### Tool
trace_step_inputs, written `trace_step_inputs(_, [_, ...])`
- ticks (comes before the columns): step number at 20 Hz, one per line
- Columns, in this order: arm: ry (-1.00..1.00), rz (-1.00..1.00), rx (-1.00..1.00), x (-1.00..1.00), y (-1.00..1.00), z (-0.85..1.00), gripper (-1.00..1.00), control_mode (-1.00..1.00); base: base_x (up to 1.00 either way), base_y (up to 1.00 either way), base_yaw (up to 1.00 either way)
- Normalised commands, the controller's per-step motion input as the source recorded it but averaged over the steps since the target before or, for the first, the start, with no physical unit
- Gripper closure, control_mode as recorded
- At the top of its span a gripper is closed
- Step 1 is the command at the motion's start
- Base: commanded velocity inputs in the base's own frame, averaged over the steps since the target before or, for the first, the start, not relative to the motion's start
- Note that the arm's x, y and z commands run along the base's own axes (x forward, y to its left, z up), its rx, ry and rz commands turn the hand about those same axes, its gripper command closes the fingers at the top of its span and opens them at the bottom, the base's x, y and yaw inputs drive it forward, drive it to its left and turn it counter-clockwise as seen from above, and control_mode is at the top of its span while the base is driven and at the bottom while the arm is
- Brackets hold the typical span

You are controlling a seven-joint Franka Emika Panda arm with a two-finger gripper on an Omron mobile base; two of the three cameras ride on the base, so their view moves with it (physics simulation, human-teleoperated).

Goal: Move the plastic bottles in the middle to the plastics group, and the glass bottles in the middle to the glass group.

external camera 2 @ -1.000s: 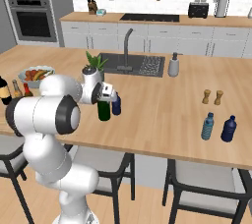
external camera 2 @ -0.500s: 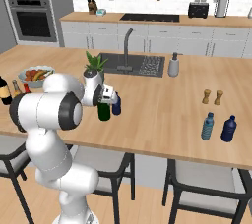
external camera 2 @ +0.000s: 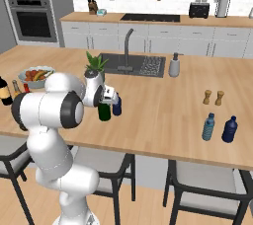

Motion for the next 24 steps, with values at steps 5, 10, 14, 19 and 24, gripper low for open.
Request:
trace_step_inputs(5, [-0.02, 0.0, 0.0, -0.01, 0.02, 0.0, 1.0, -1.0, 0.0, 0.0, 0.0])
trace_step_inputs(10, [-0.05, 0.07, 0.0, -0.2, 0.4, 0.37, 1.0, -1.0, 0.0, 0.0, 0.0])
trace_step_inputs(14, [0.0, 0.18, 0.0, -0.15, 0.81, 0.34, 1.0, -1.0, 0.0, 0.0, 0.0])
trace_step_inputs(19, [0.0, 0.33, 0.0, 0.0, 0.93, 0.15, 1.0, -1.0, 0.0, 0.0, 0.0])
trace_step_inputs(24, [0.0, 0.43, 0.0, 0.26, 0.83, 0.05, 1.0, -1.0, 0.0, 0.0, 0.0])
